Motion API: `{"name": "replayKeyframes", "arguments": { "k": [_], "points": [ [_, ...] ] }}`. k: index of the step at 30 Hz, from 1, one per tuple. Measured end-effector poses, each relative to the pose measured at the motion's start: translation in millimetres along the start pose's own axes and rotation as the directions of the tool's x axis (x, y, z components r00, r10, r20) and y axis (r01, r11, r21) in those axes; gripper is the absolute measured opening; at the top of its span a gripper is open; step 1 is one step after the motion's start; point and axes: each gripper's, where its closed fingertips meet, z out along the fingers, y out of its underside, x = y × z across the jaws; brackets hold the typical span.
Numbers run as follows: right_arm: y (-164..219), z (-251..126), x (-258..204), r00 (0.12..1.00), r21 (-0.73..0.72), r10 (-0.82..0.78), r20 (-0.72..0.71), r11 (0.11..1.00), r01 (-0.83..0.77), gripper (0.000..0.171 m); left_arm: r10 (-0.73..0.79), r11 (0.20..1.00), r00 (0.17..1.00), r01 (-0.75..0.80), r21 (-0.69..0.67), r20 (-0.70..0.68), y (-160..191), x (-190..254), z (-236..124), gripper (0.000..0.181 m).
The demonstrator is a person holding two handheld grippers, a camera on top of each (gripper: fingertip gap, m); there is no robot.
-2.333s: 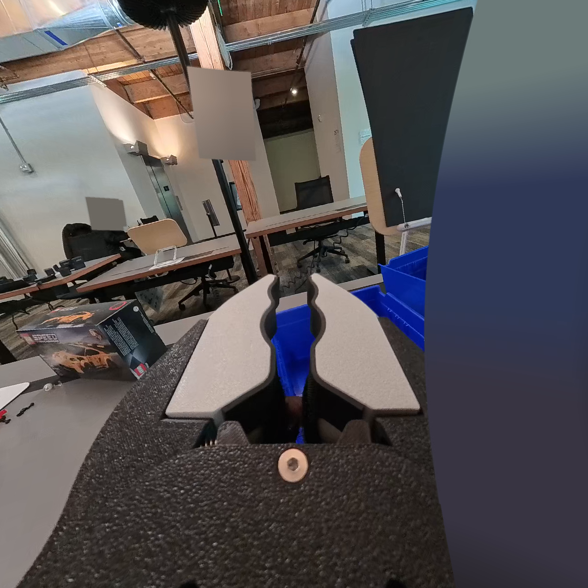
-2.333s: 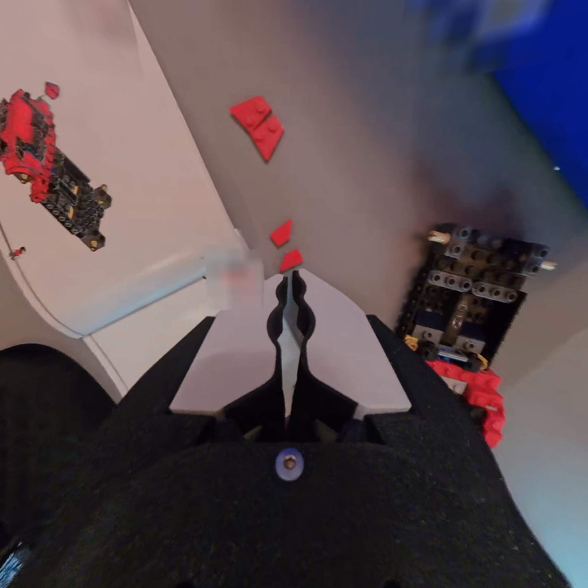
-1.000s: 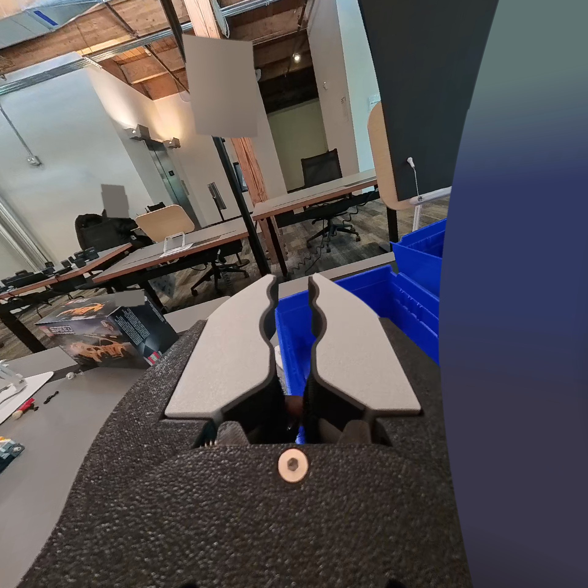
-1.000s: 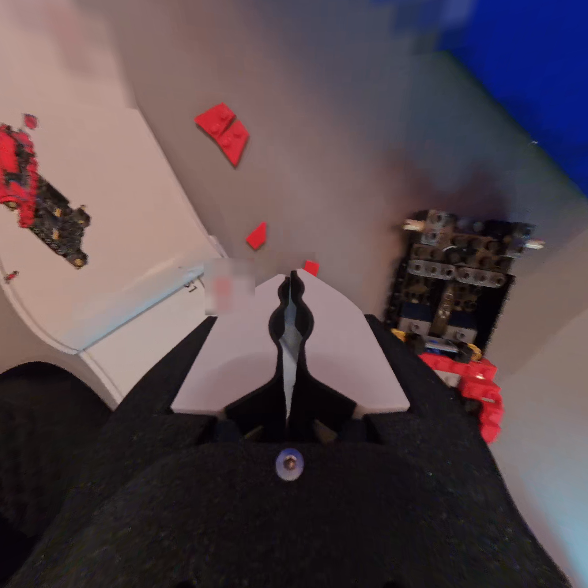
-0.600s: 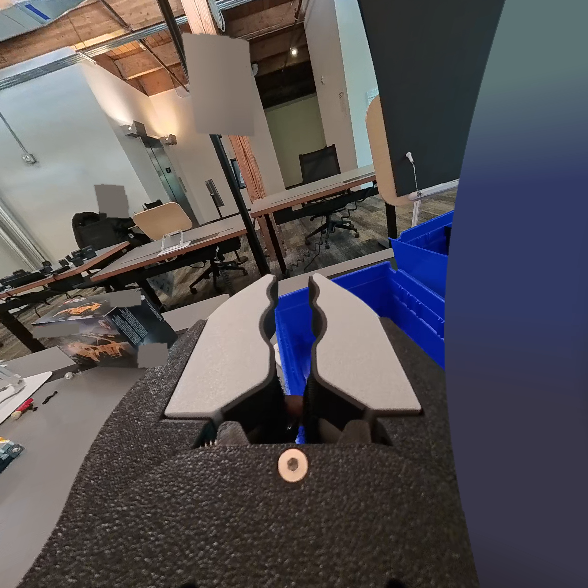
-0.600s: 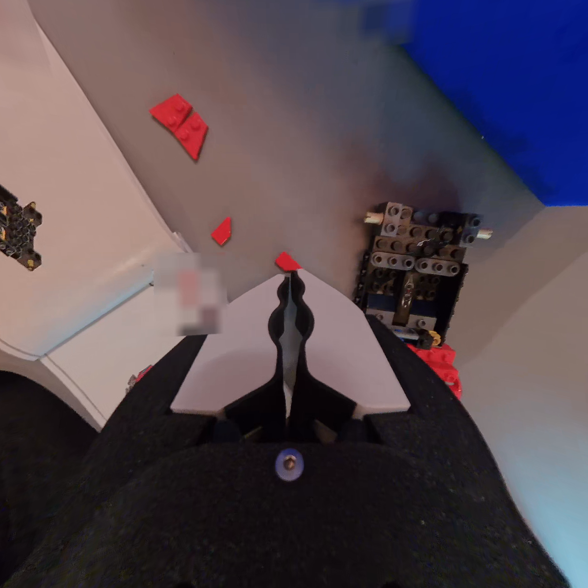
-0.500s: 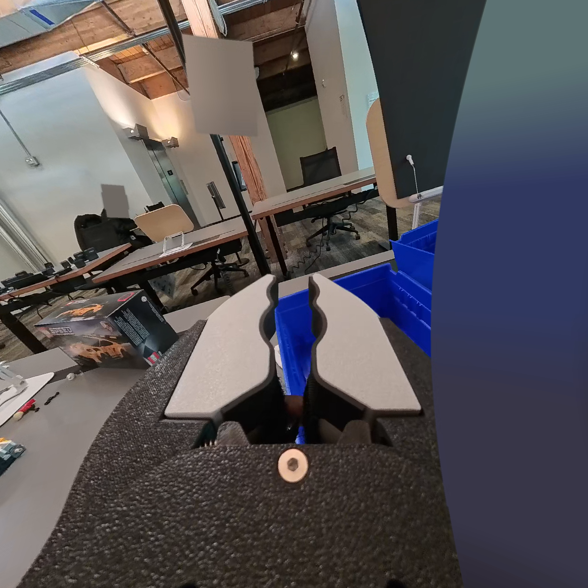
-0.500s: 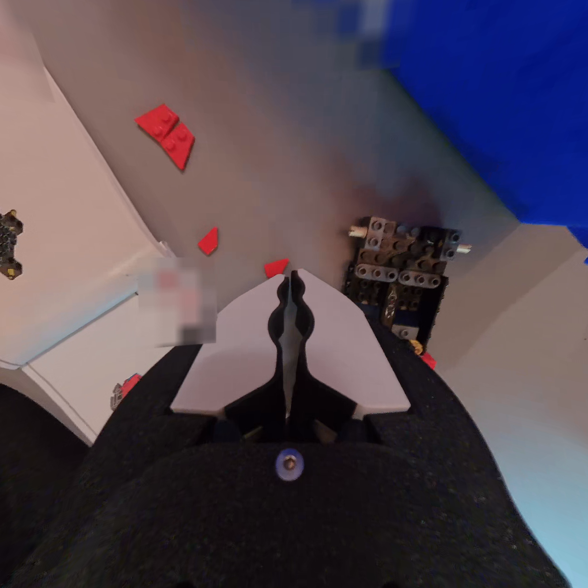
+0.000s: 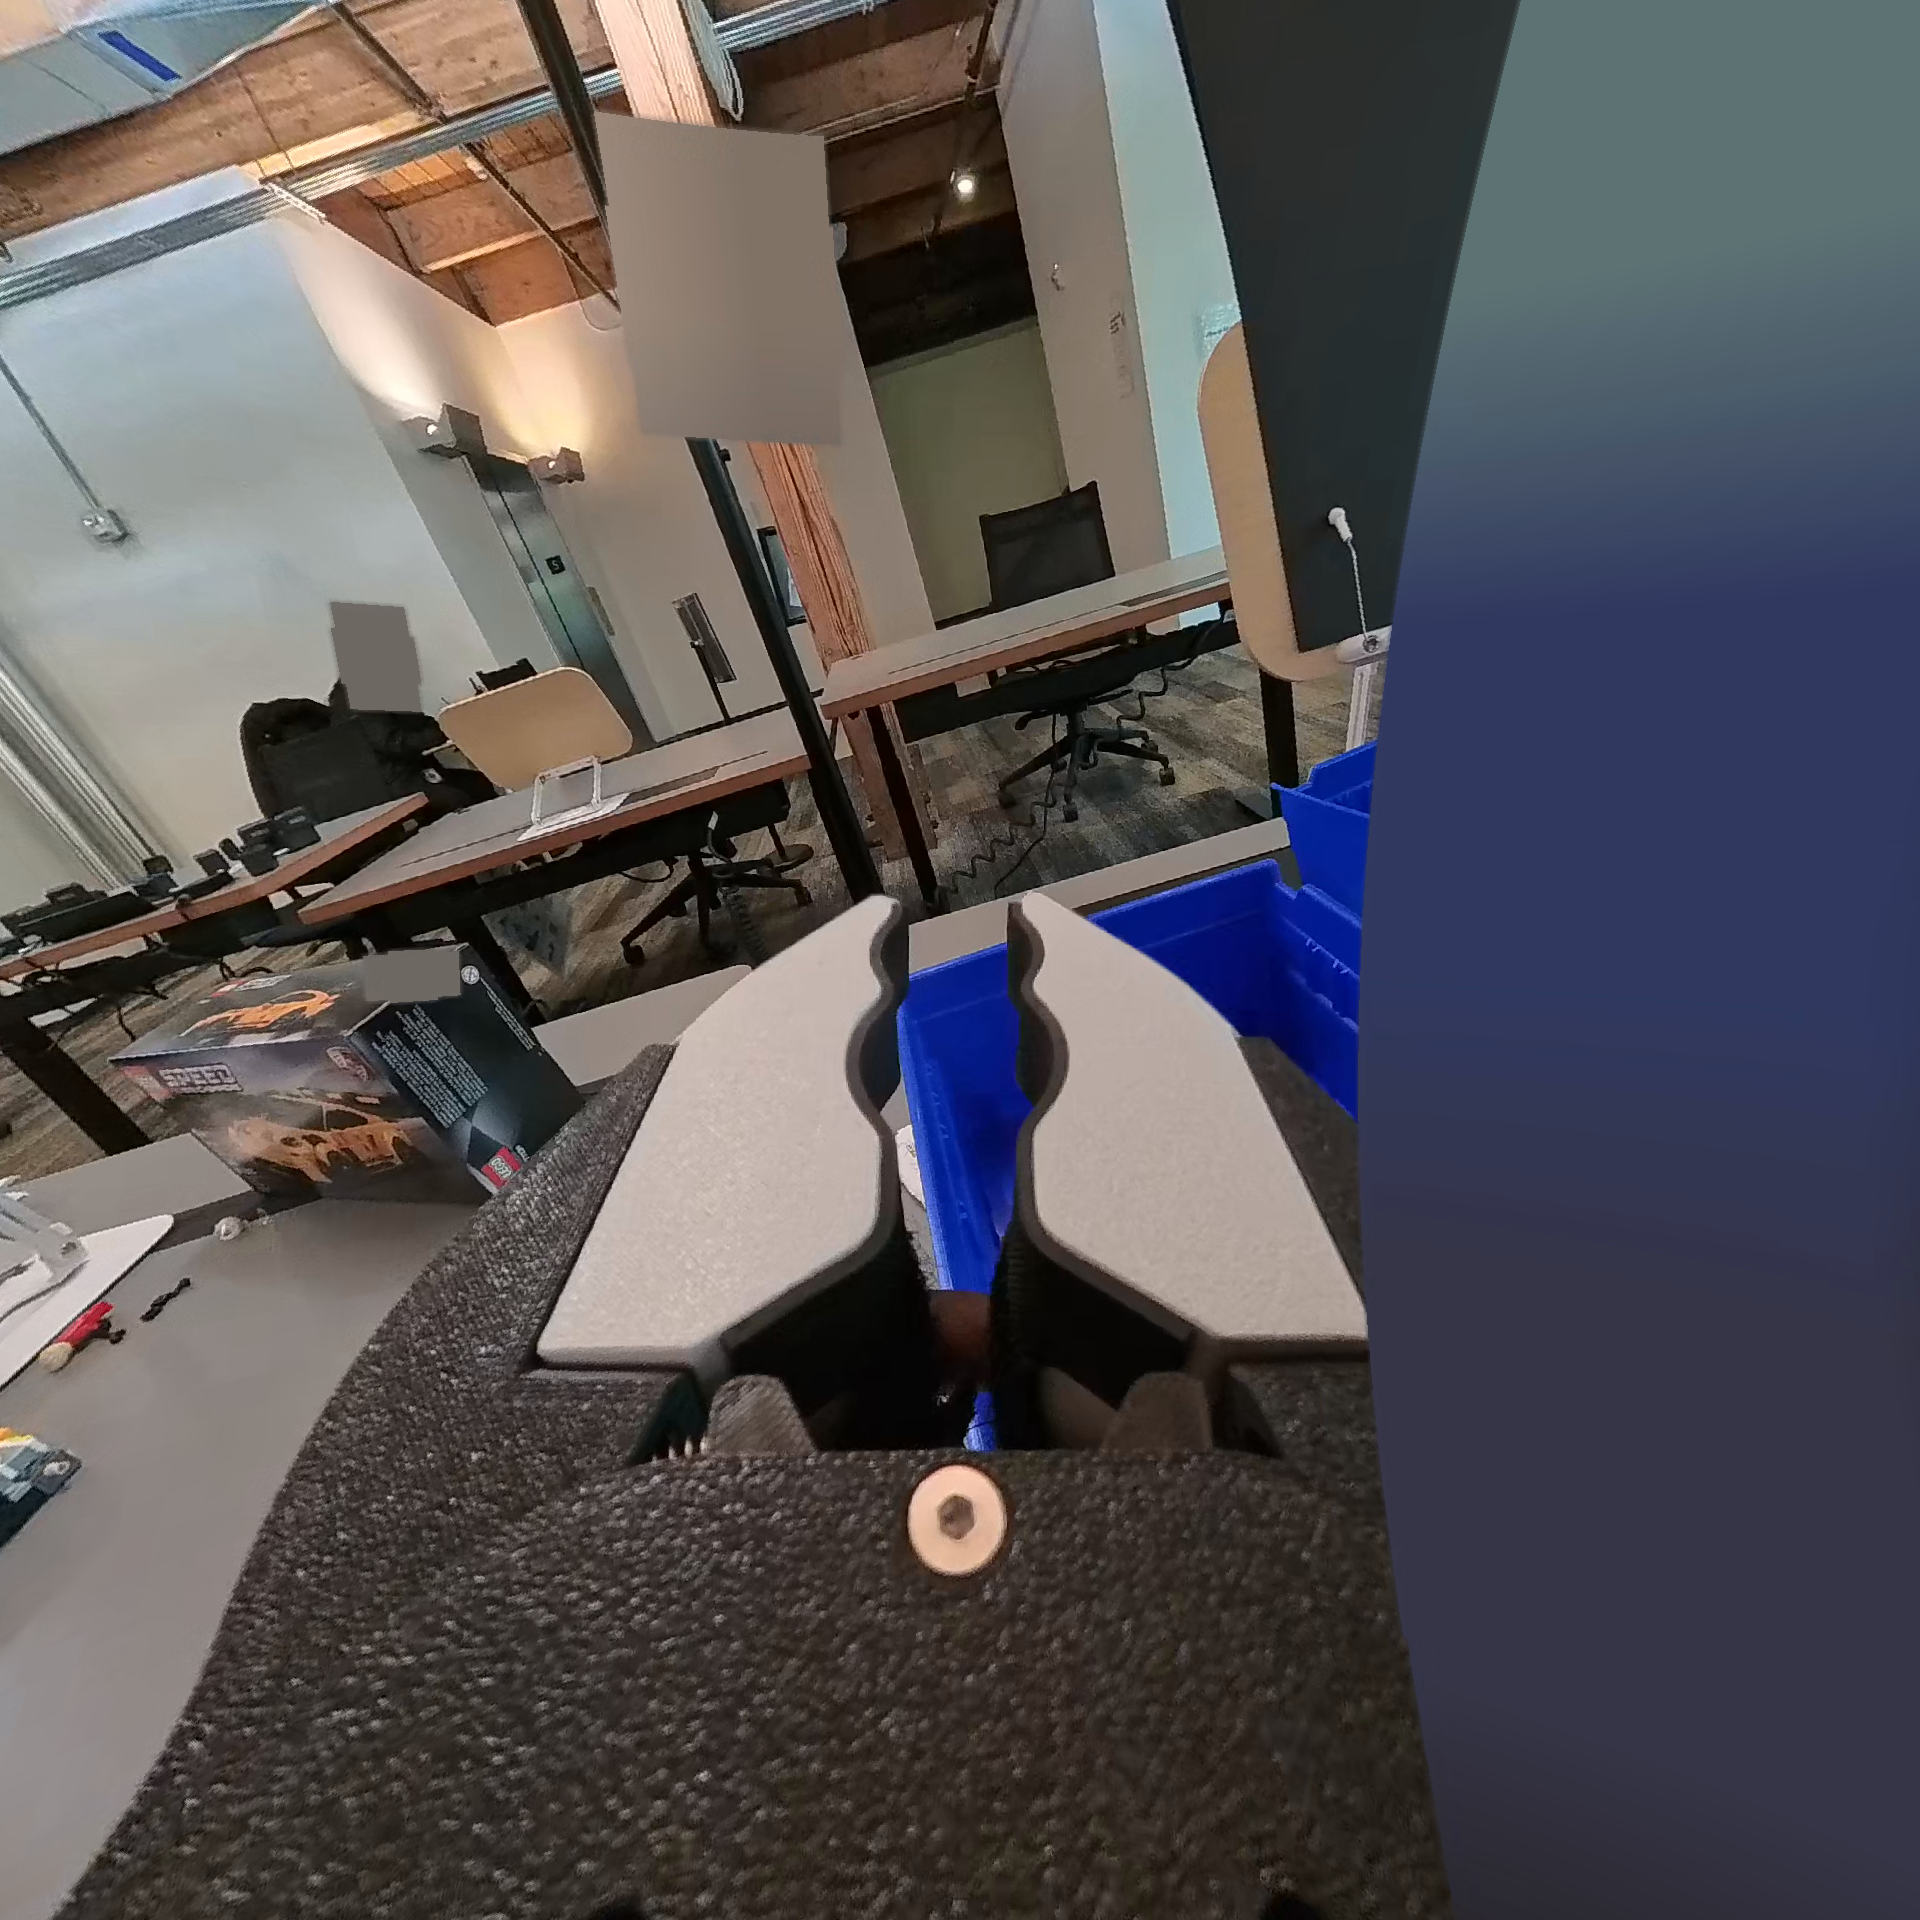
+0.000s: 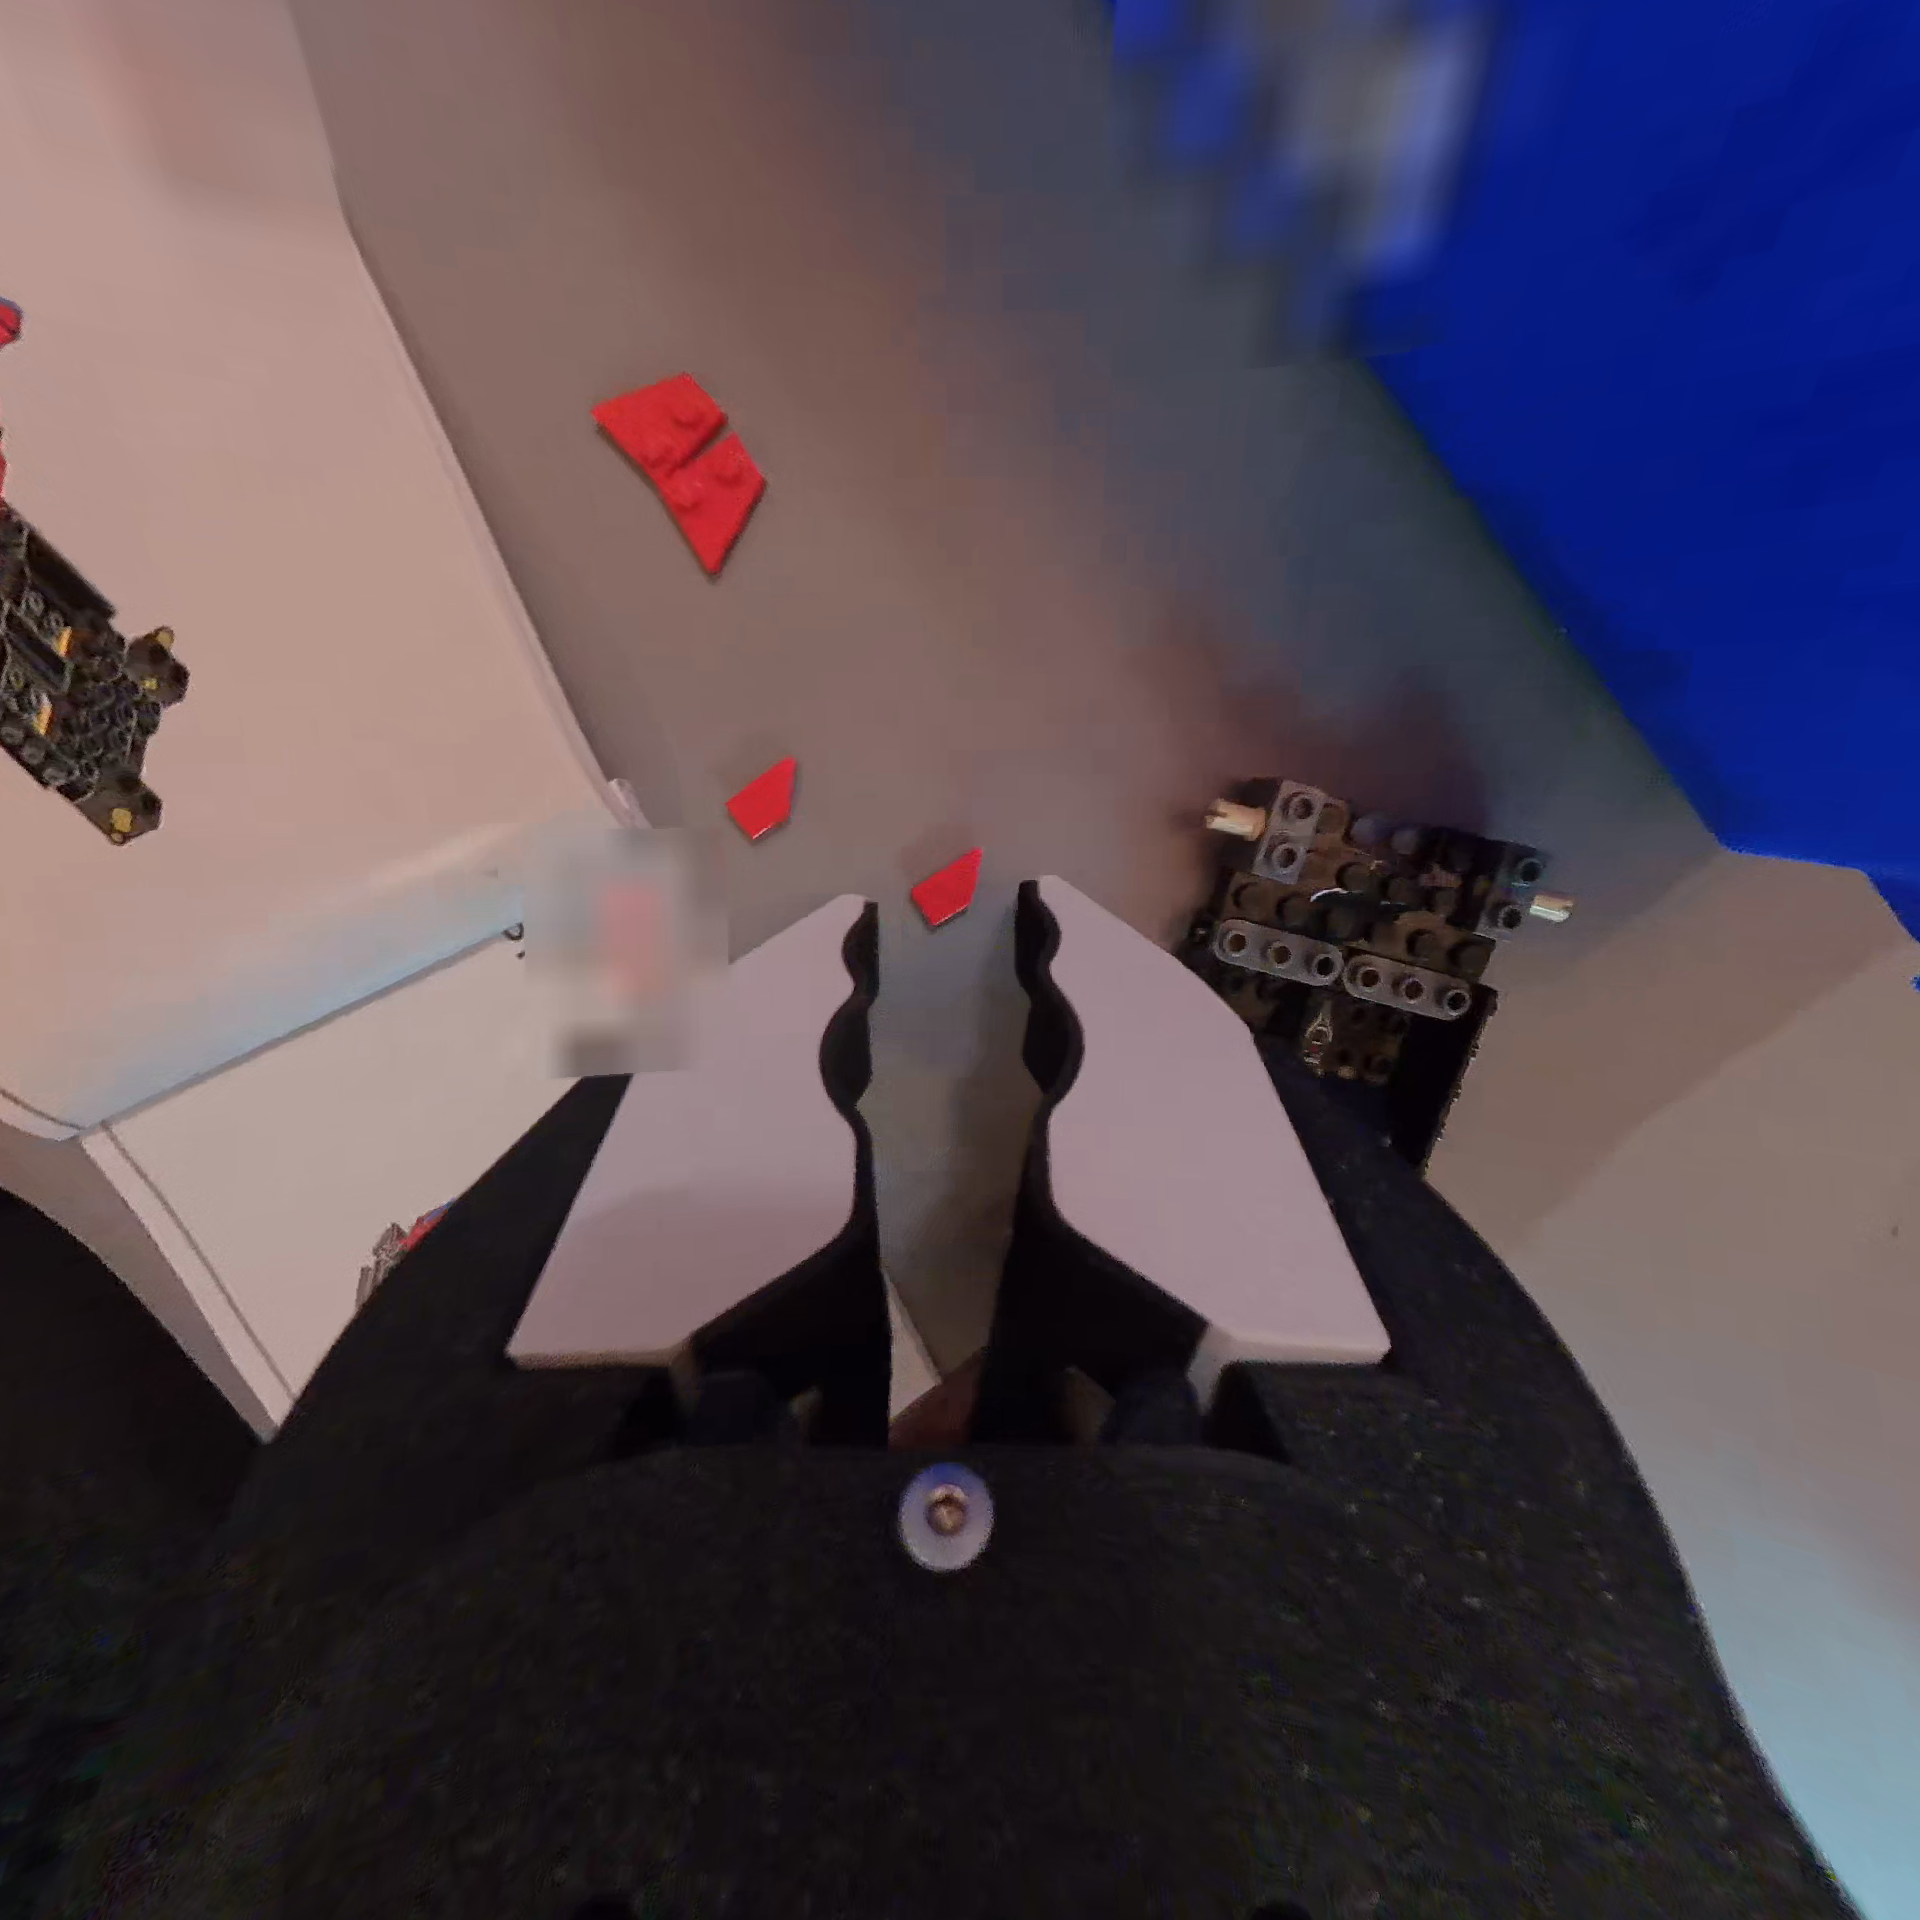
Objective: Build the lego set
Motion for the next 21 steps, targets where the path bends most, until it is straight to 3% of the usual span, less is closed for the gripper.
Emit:
{"name": "replayKeyframes", "arguments": {
  "k": [7, 12, 21],
  "points": [
    [-3, 4, 0, 0.997, 0.021, -0.07, -0.008, 0.997, 0.071, 0.028, 0.003, 1.0, 1.0, -0.003, 0.006, 0.0, -2, 1, -1, 0.017],
    [-1, 5, -1, 0.999, 0.026, -0.035, 0.037, 0.999, 0.034, 0.012, 0.005, 1.0, 1.0, -0.005, 0.011, 0.001, -3, 0, -2, 0.017],
    [2, 4, -24, 0.997, 0.056, 0.063, 0.047, 0.996, -0.065, 0.012, 0.005, 1.0, 1.0, -0.005, 0.007, -0.007, -2, 2, -1, 0.017]
  ]
}}
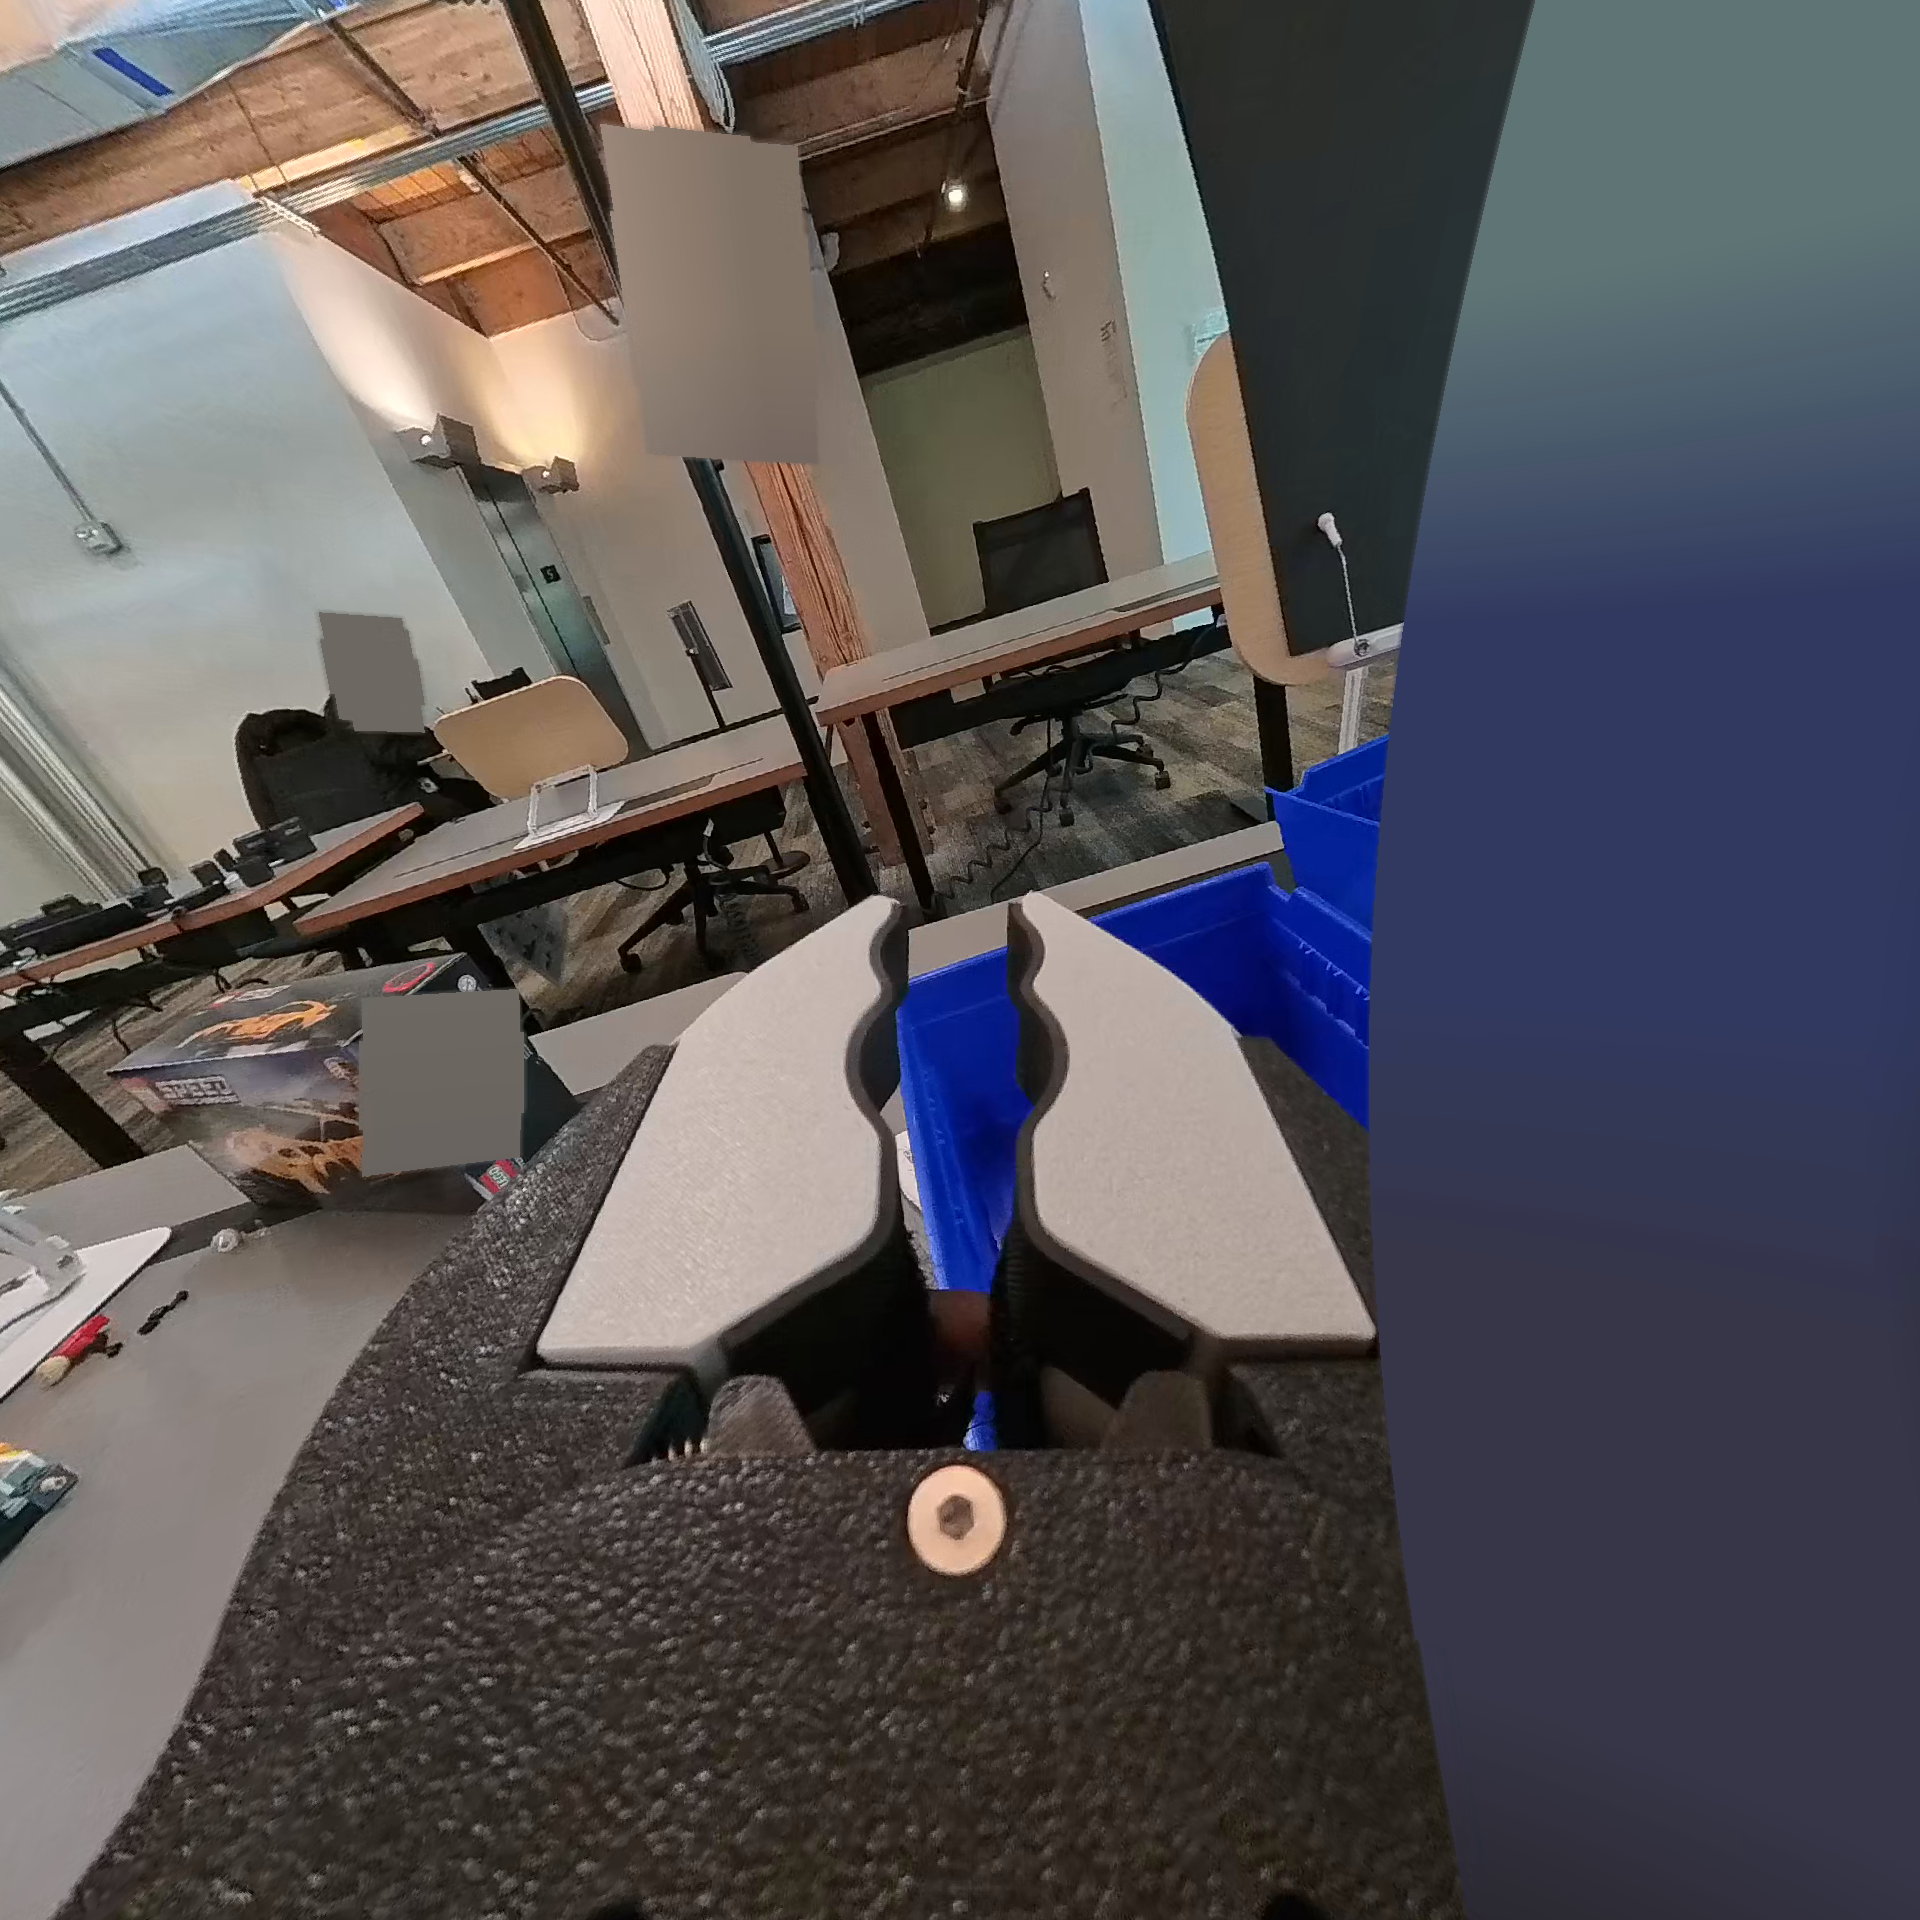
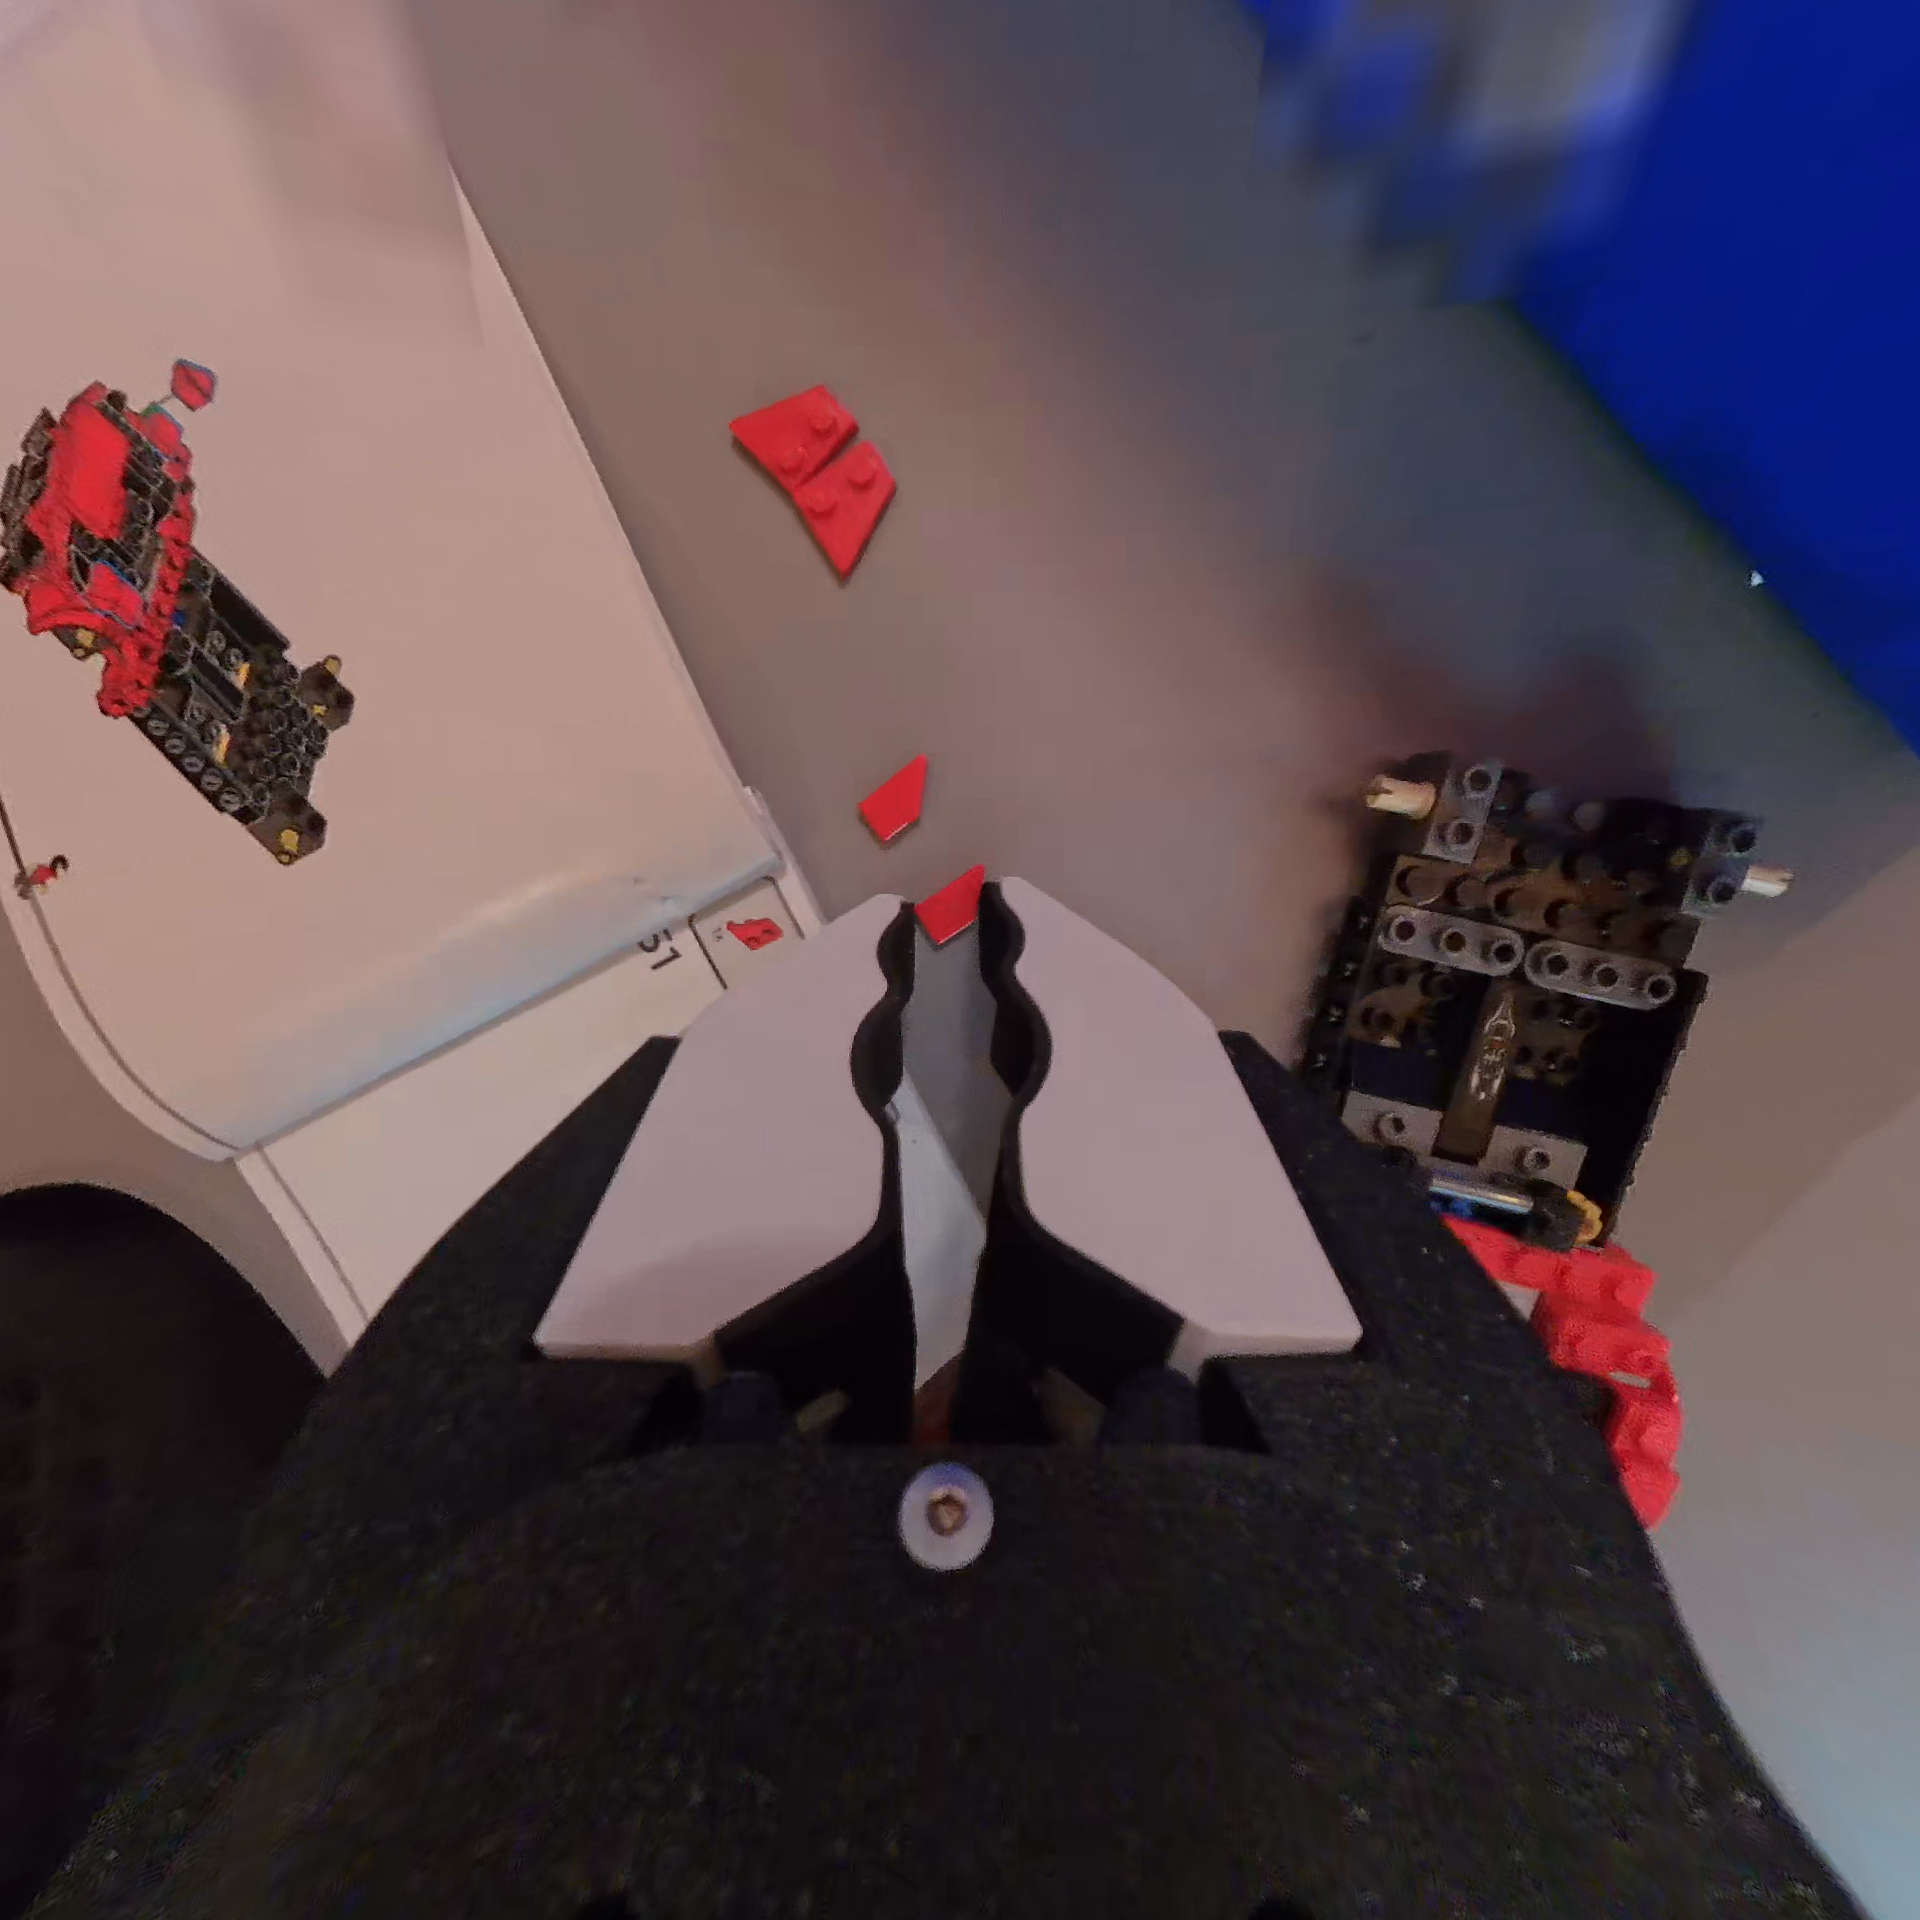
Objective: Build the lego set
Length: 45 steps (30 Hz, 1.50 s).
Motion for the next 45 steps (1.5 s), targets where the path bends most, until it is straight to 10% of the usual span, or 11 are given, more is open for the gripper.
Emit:
{"name": "replayKeyframes", "arguments": {
  "k": [39, 42, 45],
  "points": [
    [-27, -21, 5, 0.989, 0.246, 0.06, -0.133, 0.969, -0.026, 0.033, -0.006, 1.0, 1.0, 0.006, 0.011, 0.001, -2, -1, -2, 0.017],
    [-61, -56, -9, 0.987, 0.5, 0.109, -0.116, 0.865, -0.037, 0.024, -0.008, 1.0, 1.0, 0.008, 0.01, 0.006, -2, -2, -2, 0.017],
    [-95, -118, -41, 0.991, 0.828, 0.125, -0.042, 0.56, -0.035, 0.032, -0.035, 0.999, 0.999, 0.035, 0.015, 0.025, -3, -5, -2, 0.017]
  ]
}}
